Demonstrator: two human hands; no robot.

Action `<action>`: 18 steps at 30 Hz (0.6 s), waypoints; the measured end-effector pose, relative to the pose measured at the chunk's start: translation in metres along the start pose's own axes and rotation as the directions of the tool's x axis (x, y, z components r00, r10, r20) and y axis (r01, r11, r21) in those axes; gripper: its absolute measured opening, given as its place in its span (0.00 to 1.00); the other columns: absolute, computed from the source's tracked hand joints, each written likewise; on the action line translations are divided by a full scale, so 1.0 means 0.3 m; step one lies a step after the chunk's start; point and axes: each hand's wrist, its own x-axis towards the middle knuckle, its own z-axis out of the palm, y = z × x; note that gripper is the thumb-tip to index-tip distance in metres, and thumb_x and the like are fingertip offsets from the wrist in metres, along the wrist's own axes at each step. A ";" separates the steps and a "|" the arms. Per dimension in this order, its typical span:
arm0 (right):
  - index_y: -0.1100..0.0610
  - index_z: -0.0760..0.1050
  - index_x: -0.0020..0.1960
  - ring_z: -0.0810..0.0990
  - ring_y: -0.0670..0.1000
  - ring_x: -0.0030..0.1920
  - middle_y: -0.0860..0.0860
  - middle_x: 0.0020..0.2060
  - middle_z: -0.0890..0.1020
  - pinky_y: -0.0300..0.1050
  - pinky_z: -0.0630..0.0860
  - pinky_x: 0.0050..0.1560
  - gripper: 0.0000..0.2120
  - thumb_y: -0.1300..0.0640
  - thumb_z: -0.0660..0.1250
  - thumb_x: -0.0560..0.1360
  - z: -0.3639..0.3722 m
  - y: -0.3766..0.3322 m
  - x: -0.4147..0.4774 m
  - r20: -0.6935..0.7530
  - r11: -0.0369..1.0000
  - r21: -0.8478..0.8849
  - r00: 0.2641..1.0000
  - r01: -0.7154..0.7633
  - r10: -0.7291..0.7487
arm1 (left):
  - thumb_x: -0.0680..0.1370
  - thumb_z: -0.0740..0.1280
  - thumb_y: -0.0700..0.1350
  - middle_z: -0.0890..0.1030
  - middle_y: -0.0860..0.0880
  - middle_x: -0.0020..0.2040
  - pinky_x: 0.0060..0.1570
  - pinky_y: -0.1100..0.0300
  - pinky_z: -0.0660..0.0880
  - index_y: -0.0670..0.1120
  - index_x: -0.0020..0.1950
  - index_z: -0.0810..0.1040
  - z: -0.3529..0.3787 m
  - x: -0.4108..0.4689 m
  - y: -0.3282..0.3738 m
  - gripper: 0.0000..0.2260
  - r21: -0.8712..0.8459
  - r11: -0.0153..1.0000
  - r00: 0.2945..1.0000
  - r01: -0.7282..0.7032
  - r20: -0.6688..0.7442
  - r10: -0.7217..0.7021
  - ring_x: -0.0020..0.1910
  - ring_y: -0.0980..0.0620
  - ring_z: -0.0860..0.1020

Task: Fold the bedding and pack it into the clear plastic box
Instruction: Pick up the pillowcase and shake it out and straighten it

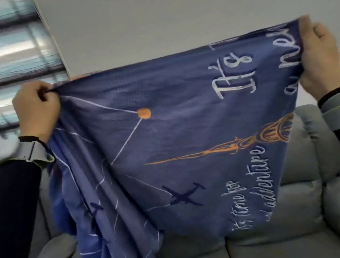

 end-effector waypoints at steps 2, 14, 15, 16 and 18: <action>0.51 0.74 0.43 0.73 0.42 0.29 0.47 0.38 0.82 0.38 0.74 0.31 0.13 0.43 0.61 0.78 -0.033 0.007 -0.029 0.106 0.991 -0.118 0.991 -0.065 0.077 | 0.73 0.62 0.42 0.80 0.36 0.49 0.53 0.51 0.71 0.40 0.51 0.79 0.017 -0.019 0.023 0.10 -0.008 1.000 0.990 -0.005 0.140 0.006 0.51 0.38 0.77; 0.48 0.74 0.42 0.77 0.32 0.31 0.34 0.30 0.80 0.27 0.72 0.31 0.05 0.54 0.66 0.77 -0.046 0.051 -0.238 0.471 0.829 -0.522 0.744 -0.199 0.475 | 0.72 0.67 0.37 0.84 0.41 0.48 0.54 0.51 0.73 0.44 0.50 0.84 0.123 -0.072 -0.037 0.09 0.126 0.992 0.936 0.027 0.346 -0.069 0.52 0.40 0.80; 0.47 0.76 0.41 0.78 0.35 0.33 0.35 0.31 0.80 0.28 0.71 0.33 0.06 0.54 0.73 0.72 -0.079 0.124 -0.287 0.504 0.622 -0.783 0.576 -0.010 0.644 | 0.72 0.67 0.37 0.84 0.41 0.47 0.54 0.50 0.74 0.44 0.50 0.84 0.119 -0.062 -0.032 0.10 0.132 0.990 0.935 0.049 0.342 -0.092 0.52 0.40 0.80; 0.48 0.78 0.43 0.77 0.39 0.38 0.39 0.35 0.81 0.31 0.70 0.36 0.08 0.53 0.77 0.68 -0.100 0.167 -0.344 0.432 0.398 -0.901 0.441 0.173 0.787 | 0.70 0.65 0.37 0.84 0.40 0.46 0.53 0.50 0.75 0.44 0.49 0.84 0.120 -0.057 -0.032 0.11 0.136 0.989 0.936 0.059 0.337 -0.102 0.51 0.39 0.80; 0.45 0.79 0.40 0.74 0.43 0.39 0.42 0.34 0.79 0.37 0.71 0.38 0.06 0.49 0.75 0.65 -0.142 0.252 -0.362 0.247 0.155 -0.932 0.259 0.328 0.934 | 0.68 0.64 0.36 0.84 0.39 0.45 0.52 0.49 0.77 0.44 0.48 0.85 0.117 -0.052 -0.028 0.14 0.154 0.985 0.940 0.074 0.319 -0.120 0.50 0.39 0.80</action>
